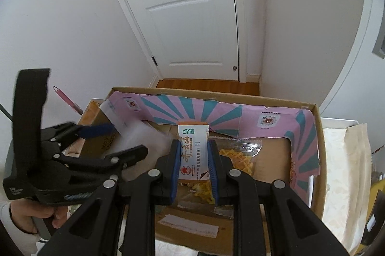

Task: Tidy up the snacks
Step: 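Carry both packets into the pink box and open both grippers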

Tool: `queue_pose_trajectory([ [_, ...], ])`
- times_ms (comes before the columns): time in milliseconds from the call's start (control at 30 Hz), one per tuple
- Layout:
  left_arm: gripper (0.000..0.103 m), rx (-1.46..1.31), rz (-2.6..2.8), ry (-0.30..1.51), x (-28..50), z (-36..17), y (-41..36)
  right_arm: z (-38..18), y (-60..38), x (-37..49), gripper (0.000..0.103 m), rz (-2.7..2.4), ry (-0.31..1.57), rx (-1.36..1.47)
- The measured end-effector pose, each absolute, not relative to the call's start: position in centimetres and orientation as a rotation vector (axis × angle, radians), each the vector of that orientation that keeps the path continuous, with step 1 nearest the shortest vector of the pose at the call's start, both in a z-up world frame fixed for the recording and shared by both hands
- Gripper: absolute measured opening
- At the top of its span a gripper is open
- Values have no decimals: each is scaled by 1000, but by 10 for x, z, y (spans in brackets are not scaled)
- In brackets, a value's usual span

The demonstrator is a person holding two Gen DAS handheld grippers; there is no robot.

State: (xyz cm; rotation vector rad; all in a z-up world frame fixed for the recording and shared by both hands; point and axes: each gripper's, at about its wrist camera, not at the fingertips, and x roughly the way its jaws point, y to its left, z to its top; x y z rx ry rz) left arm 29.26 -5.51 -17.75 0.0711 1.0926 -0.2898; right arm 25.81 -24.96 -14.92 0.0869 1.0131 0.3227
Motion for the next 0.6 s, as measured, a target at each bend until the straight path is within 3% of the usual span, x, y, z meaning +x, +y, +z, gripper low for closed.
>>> queue_pose_trajectory([
  [500, 102, 10, -204, 1037, 266, -142, -23, -168, -232, 281, 21, 431, 1126, 137],
  [567, 102, 11, -190, 1017, 258, -133, -18, -170, -228, 284, 43, 446, 1134, 138],
  [600, 102, 12, -183, 1009, 255, -129, -16, -170, -228, 284, 77, 447, 1118, 151],
])
